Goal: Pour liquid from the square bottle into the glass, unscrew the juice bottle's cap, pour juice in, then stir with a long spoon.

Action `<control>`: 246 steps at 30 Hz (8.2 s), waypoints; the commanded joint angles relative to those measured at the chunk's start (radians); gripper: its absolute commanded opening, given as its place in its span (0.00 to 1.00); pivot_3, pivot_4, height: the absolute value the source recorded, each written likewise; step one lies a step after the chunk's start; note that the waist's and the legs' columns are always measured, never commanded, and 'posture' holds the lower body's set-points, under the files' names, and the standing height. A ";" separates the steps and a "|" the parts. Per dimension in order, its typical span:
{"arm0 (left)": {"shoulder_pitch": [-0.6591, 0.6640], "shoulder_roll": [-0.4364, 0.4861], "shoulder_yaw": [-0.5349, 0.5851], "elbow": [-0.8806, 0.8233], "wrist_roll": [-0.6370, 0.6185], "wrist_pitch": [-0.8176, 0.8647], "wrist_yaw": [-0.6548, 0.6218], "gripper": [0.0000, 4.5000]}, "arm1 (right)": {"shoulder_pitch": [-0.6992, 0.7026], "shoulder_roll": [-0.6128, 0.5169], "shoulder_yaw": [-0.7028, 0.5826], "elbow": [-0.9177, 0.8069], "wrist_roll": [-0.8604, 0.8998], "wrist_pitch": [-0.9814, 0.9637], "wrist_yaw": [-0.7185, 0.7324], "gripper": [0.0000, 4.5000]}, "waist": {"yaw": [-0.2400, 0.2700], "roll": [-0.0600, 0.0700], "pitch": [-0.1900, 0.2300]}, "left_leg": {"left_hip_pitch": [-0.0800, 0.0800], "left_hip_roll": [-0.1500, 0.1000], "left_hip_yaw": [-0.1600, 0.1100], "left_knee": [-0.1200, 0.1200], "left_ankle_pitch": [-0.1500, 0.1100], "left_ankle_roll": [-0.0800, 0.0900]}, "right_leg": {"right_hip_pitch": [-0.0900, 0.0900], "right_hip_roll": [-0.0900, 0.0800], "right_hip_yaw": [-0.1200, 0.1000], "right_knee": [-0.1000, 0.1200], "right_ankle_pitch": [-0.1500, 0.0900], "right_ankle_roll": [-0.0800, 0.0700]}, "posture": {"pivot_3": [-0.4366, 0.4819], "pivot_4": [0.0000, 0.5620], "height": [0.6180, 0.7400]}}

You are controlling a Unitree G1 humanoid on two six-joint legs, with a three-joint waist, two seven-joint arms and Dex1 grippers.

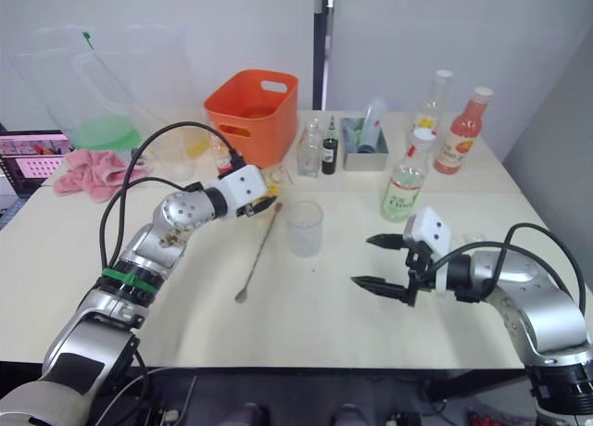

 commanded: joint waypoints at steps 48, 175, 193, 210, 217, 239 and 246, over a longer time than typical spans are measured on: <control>-0.129 0.053 -0.131 0.043 0.590 -0.445 0.426 0.62 | 0.026 -0.001 -0.050 -0.110 0.063 0.074 -0.167 0.99 | -0.001 0.000 0.000 | 0.000 -0.001 0.000 0.005 0.000 0.000 | 0.000 0.000 0.000 0.007 0.000 0.000 | 0.48 0.27 1.00; 0.180 0.151 0.513 -0.595 -0.653 0.631 -0.014 0.99 | -0.175 0.069 0.054 0.053 0.034 0.059 -0.050 1.00 | -0.025 -0.001 -0.001 | -0.004 -0.001 0.001 0.015 0.000 0.000 | -0.009 -0.002 0.000 0.020 0.001 -0.001 | 0.48 0.27 1.00; 0.778 0.327 0.591 -0.541 -0.635 0.344 -0.334 0.99 | 0.178 0.137 -0.169 0.179 0.005 -0.165 -0.096 1.00 | -0.017 0.000 -0.001 | 0.016 0.002 0.005 0.004 -0.001 0.002 | 0.009 -0.001 0.000 0.010 0.001 -0.002 | 0.48 0.27 1.00; 0.686 0.308 0.603 -0.577 -0.844 0.403 -0.471 0.99 | 0.427 0.283 -0.371 0.310 -0.050 -0.448 -0.258 1.00 | 0.000 0.002 -0.002 | 0.027 0.004 0.008 -0.002 -0.001 0.002 | 0.022 -0.001 -0.001 -0.002 0.001 -0.002 | 0.48 0.27 1.00; 0.624 0.288 0.602 -0.594 -0.903 0.416 -0.507 0.99 | 0.483 0.323 -0.391 0.205 -0.029 -0.450 -0.315 1.00 | -0.014 0.004 -0.004 | 0.028 0.006 0.008 -0.003 -0.001 0.002 | 0.022 0.000 0.000 -0.002 0.001 -0.002 | 0.48 0.27 1.00; 1.041 0.038 0.755 -0.893 -1.038 0.317 -0.350 0.99 | -0.235 0.232 -0.186 0.668 -0.150 -0.499 -0.298 1.00 | -0.020 0.005 -0.003 | 0.027 0.008 0.009 -0.003 -0.002 0.002 | 0.022 0.002 0.001 -0.004 0.002 -0.003 | 0.48 0.27 1.00; 1.112 -0.010 0.712 -0.923 -0.978 0.213 -0.353 0.99 | -0.493 0.266 -0.126 0.941 -0.213 -0.544 -0.307 1.00 | -0.027 0.005 -0.003 | 0.027 0.008 0.010 -0.004 -0.002 0.002 | 0.022 0.003 0.002 -0.005 0.002 -0.004 | 0.48 0.27 1.00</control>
